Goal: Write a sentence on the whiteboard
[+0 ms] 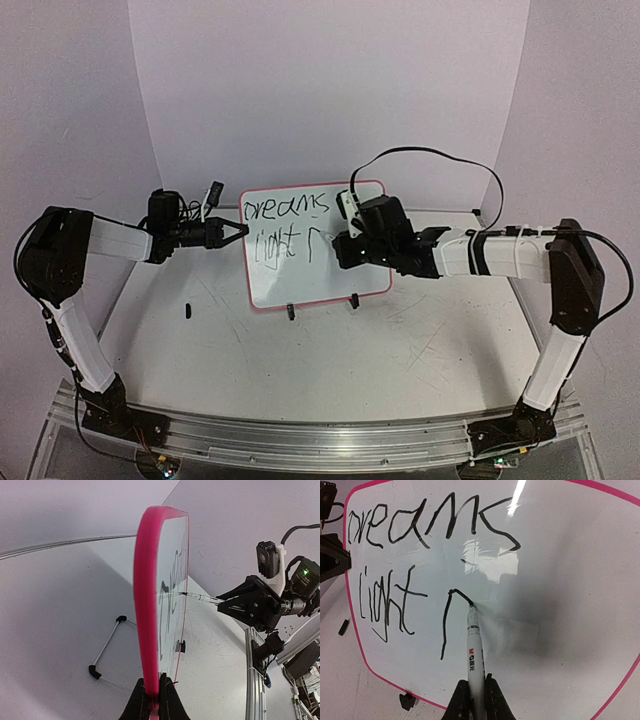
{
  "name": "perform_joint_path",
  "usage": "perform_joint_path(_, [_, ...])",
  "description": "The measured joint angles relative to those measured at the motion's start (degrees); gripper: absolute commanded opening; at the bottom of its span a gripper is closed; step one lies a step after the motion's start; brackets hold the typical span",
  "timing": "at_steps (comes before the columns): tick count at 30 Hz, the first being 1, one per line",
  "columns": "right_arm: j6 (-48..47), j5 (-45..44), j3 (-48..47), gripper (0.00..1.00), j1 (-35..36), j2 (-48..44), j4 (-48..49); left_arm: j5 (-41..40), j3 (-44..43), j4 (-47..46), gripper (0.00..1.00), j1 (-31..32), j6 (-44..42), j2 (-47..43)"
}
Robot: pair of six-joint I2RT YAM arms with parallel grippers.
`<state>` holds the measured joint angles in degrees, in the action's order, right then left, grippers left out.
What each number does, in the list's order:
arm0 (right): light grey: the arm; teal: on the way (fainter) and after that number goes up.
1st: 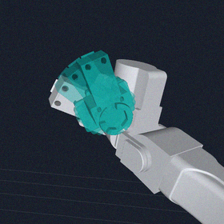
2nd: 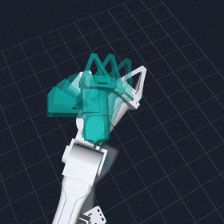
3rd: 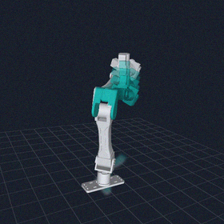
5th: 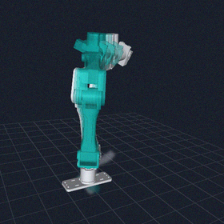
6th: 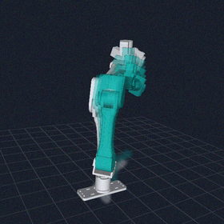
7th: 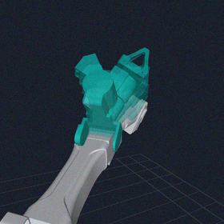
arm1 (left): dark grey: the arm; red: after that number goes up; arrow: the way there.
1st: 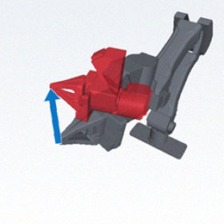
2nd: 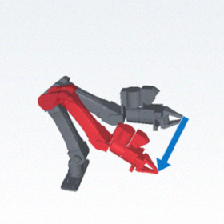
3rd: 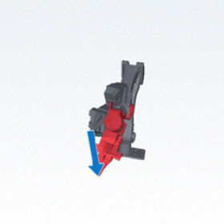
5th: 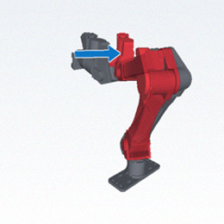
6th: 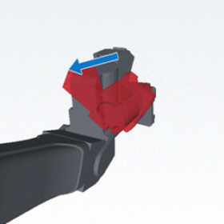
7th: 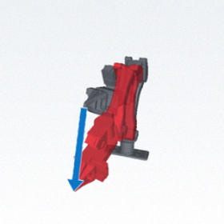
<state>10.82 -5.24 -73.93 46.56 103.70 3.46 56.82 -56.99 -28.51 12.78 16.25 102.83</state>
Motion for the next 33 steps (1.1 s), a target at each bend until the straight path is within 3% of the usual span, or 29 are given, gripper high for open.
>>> perform_joint_path(33, [2.8,2.0,3.1,0.0,2.1,-1.2,0.4,0.1,0.0,0.0,0.0,0.0,0.0,0.0])
